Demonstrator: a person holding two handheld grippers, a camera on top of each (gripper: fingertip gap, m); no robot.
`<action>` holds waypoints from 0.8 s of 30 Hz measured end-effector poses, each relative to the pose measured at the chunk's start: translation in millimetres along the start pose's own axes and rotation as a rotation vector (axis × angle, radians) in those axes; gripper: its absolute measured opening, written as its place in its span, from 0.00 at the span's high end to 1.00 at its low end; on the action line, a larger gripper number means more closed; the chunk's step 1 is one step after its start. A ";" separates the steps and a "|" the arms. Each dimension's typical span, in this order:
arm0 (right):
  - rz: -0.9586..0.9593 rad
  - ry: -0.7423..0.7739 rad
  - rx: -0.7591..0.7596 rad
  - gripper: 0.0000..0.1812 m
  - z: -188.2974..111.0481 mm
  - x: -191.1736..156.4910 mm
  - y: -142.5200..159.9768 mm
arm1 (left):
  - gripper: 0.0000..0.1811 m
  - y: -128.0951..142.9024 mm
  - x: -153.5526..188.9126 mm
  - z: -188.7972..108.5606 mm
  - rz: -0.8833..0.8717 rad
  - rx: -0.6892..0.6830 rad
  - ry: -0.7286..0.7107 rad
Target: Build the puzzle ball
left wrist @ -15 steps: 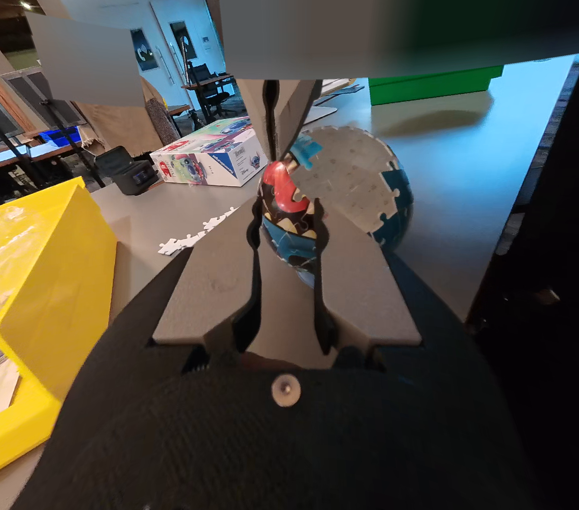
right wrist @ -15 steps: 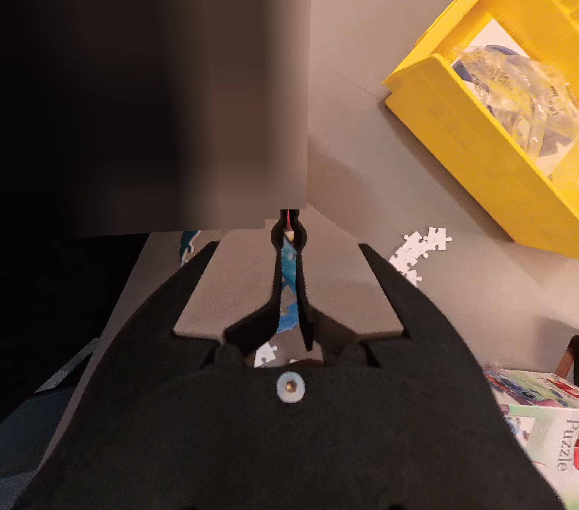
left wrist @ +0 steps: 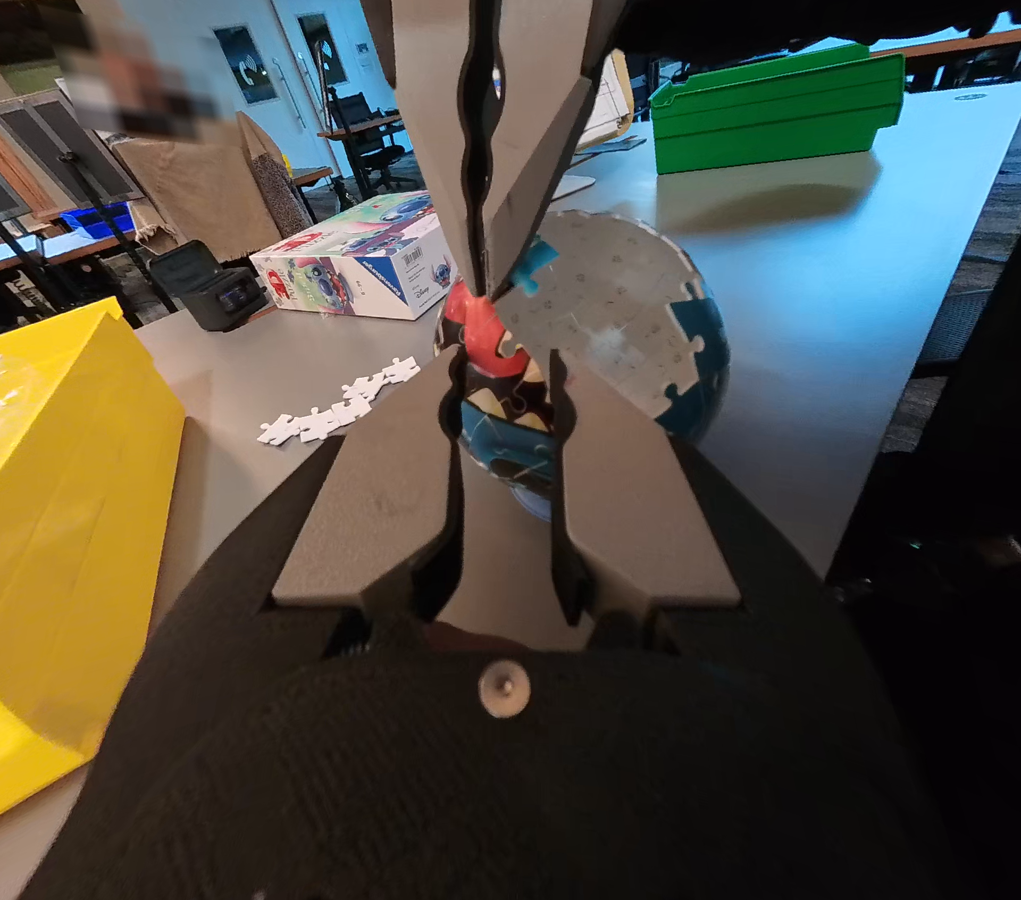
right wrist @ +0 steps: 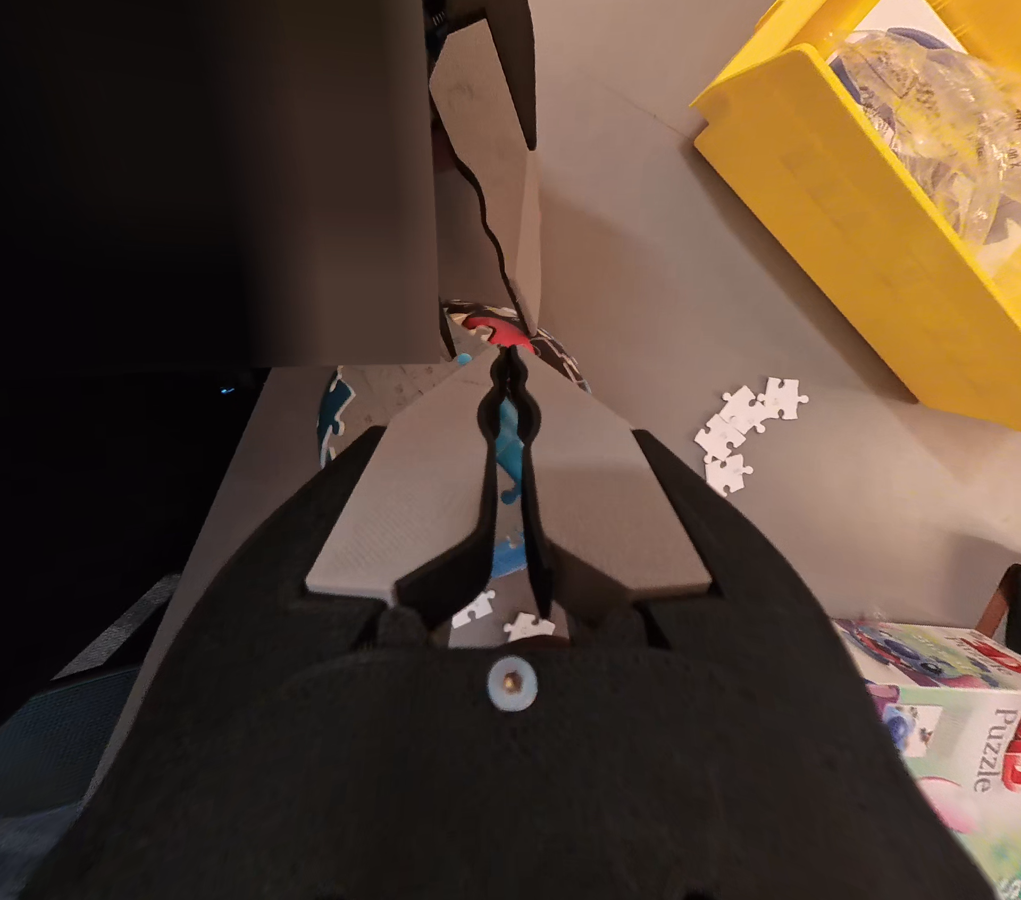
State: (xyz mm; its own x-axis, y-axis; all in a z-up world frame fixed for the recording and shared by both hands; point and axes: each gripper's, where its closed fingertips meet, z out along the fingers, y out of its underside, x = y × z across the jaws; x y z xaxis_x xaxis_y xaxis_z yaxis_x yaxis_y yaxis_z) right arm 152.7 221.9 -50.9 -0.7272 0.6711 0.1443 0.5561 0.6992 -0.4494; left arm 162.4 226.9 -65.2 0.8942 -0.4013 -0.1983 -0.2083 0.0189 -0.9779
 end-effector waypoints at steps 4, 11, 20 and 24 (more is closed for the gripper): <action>-0.001 0.004 0.014 1.00 -2.9 0.8 -3.6 | 0.85 -0.3 -0.2 0.7 -0.008 0.003 -0.002; -0.013 0.013 -0.003 1.00 -0.4 1.6 -1.0 | 0.85 0.1 -0.8 1.4 -0.011 0.005 -0.002; -0.011 -0.011 -0.014 1.00 1.9 -1.1 1.9 | 0.86 -0.5 -0.8 3.3 -0.006 0.007 -0.004; -0.014 0.024 0.010 1.00 -1.8 5.5 -3.2 | 0.86 -0.5 -1.0 3.3 -0.006 0.007 -0.004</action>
State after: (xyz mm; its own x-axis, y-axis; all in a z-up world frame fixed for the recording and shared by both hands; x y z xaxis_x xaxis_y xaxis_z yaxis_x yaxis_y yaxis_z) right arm 147.6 223.8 -47.1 -0.7249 0.6671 0.1717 0.5416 0.7060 -0.4562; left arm 162.9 230.3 -64.7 0.8973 -0.3973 -0.1925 -0.1999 0.0230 -0.9795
